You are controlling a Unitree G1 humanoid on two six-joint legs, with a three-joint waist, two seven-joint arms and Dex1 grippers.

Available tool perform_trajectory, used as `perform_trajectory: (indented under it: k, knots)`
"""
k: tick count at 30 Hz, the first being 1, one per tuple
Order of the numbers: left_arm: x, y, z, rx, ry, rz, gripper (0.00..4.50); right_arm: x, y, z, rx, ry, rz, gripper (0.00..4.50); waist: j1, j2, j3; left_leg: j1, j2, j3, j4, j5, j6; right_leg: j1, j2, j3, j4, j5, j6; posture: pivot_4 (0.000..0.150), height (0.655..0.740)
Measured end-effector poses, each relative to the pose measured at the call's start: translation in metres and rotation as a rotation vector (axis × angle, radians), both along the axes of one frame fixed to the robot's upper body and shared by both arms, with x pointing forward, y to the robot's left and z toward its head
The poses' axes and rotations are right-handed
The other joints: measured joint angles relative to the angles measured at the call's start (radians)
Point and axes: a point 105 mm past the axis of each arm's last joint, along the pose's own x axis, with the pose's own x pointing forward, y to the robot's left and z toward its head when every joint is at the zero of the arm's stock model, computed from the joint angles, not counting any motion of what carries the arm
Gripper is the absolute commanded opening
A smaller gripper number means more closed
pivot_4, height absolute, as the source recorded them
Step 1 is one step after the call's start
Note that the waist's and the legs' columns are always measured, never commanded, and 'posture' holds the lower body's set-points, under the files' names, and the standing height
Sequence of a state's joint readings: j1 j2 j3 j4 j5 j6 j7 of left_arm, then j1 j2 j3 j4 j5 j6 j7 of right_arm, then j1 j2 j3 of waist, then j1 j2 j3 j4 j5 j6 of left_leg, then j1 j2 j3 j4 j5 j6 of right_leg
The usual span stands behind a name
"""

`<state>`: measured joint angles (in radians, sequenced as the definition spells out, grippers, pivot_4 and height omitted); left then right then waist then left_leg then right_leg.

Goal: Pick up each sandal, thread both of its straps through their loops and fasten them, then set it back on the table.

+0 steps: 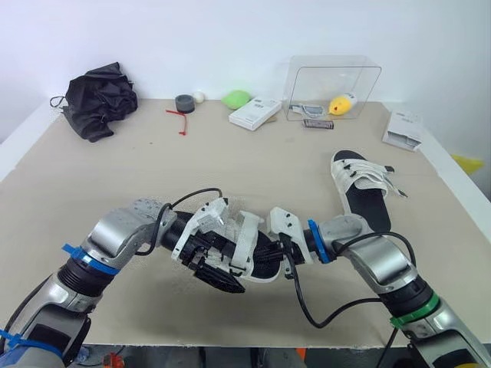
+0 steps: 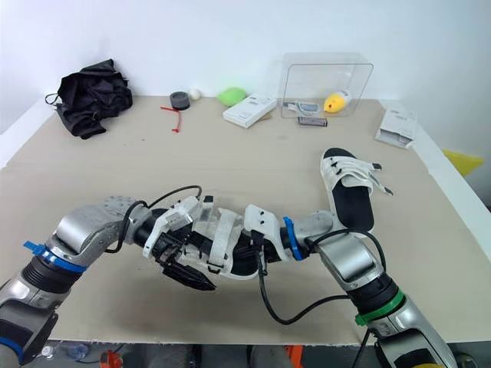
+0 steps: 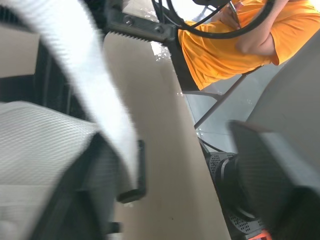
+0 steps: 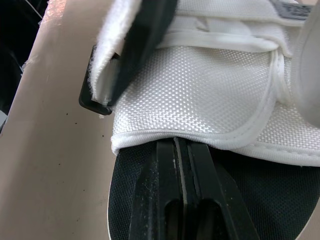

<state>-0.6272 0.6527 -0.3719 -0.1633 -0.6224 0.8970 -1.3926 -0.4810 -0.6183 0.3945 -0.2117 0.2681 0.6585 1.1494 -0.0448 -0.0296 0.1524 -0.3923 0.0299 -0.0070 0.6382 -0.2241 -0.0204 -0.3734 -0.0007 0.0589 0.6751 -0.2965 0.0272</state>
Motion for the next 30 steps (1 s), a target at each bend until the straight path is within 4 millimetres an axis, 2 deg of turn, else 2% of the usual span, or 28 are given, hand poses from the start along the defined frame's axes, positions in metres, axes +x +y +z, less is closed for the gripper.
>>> perform_trajectory:
  k: [7, 10, 13, 16, 20, 23, 26, 30]
  knots:
    - [0.017, 0.018, 0.016, -0.016, -0.184, 0.053, 3.95, 0.000, 0.000, 0.000, 0.000, -0.001, 0.002, 0.00, 0.000, 0.000, 0.000, 0.000, 0.000, 0.000, 0.000, 0.000, 0.000, -0.001, 0.000, 0.000, 0.000, 0.000, 0.000, 0.150, 0.7400]
    - [0.018, 0.027, 0.025, -0.032, -0.215, 0.048, 3.95, 0.000, 0.000, 0.000, -0.001, 0.000, 0.005, 0.00, 0.000, 0.000, 0.000, -0.001, 0.000, 0.000, 0.000, 0.000, 0.000, -0.001, -0.001, 0.000, 0.000, 0.000, -0.001, 0.150, 0.7400]
    - [0.013, 0.030, 0.036, -0.092, -0.262, 0.018, 3.95, 0.000, 0.000, 0.001, -0.001, -0.003, 0.008, 0.00, -0.001, 0.000, 0.001, -0.001, 0.001, 0.001, -0.001, 0.000, 0.000, -0.001, -0.001, 0.000, 0.000, 0.000, -0.001, 0.150, 0.7400]
    - [-0.004, 0.037, 0.038, -0.130, -0.221, -0.019, 3.95, 0.000, 0.000, 0.001, -0.001, -0.004, 0.013, 0.00, -0.002, 0.000, 0.001, -0.001, 0.001, 0.000, -0.001, -0.001, 0.001, -0.001, -0.001, 0.000, 0.000, -0.001, -0.001, 0.150, 0.7400]
    - [-0.028, 0.049, 0.027, -0.060, -0.110, -0.044, 3.95, 0.000, 0.000, 0.001, -0.001, -0.005, 0.016, 0.00, -0.003, 0.000, 0.001, 0.000, 0.001, 0.000, -0.001, -0.001, 0.001, -0.001, -0.001, 0.000, 0.000, -0.001, 0.000, 0.150, 0.7400]
    - [-0.049, 0.065, -0.003, 0.045, -0.020, -0.048, 3.95, 0.000, 0.000, 0.001, -0.003, -0.004, 0.023, 0.00, -0.003, 0.000, 0.001, 0.001, 0.001, 0.000, -0.003, -0.001, 0.001, -0.001, -0.003, 0.001, 0.000, -0.002, -0.002, 0.150, 0.7400]
    - [-0.053, 0.065, -0.018, 0.056, 0.015, -0.019, 3.95, 0.000, -0.002, 0.001, -0.011, -0.004, 0.022, 0.00, 0.001, -0.002, 0.002, 0.000, 0.002, -0.001, -0.002, -0.001, 0.001, 0.000, -0.003, 0.000, 0.000, -0.002, -0.002, 0.150, 0.7400]
    - [-0.046, 0.051, -0.024, 0.002, 0.000, 0.054, 3.95, 0.000, -0.001, 0.001, -0.010, -0.004, 0.022, 0.00, 0.001, -0.002, 0.002, 0.001, 0.001, -0.001, -0.002, 0.000, 0.001, 0.000, -0.003, 0.000, 0.000, -0.002, -0.001, 0.150, 0.7400]
